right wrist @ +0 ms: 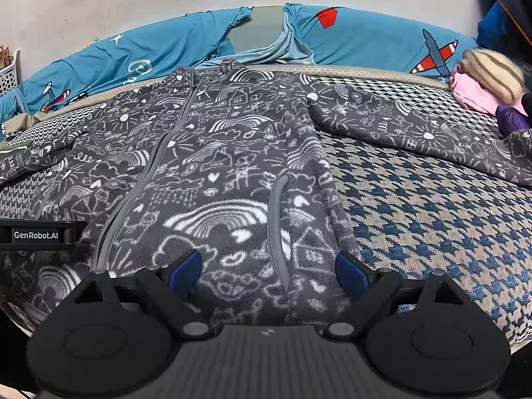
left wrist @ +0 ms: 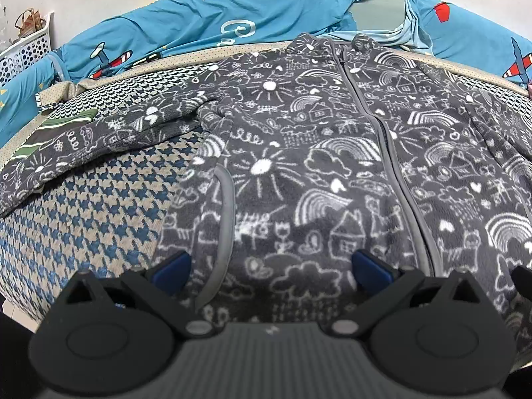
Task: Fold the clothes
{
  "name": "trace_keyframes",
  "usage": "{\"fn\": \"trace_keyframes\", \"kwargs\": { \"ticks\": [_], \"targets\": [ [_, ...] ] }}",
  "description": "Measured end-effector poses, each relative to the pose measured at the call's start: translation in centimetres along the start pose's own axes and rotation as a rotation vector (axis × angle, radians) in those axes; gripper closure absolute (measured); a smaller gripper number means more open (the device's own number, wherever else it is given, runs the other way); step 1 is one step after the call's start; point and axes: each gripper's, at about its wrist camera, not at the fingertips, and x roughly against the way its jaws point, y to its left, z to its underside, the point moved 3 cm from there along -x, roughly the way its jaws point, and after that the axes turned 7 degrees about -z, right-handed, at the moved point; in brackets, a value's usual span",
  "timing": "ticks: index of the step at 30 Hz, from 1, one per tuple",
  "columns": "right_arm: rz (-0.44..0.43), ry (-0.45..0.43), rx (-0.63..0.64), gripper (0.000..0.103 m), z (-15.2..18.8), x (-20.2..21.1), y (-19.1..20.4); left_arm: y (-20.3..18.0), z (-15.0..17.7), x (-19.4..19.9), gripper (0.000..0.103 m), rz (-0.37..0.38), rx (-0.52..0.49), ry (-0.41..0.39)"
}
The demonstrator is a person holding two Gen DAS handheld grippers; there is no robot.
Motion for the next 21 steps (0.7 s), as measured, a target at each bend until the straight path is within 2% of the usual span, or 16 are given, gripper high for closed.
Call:
{"fn": "trace_keyframes", "kwargs": {
  "ticks": [15, 21],
  "targets": [
    [-0.009, 0.001, -0.003, 0.015, 0.1, 0.4, 0.0, 0.2, 0.4, 0.6, 0.0, 0.0, -0.001, -0.012],
    [-0.021, -0.012, -0.044, 0.016, 0.0, 1.3, -0.4, 0.2, 0.6, 1.6, 0.0, 0.01, 0.004, -0.044]
  ]
}}
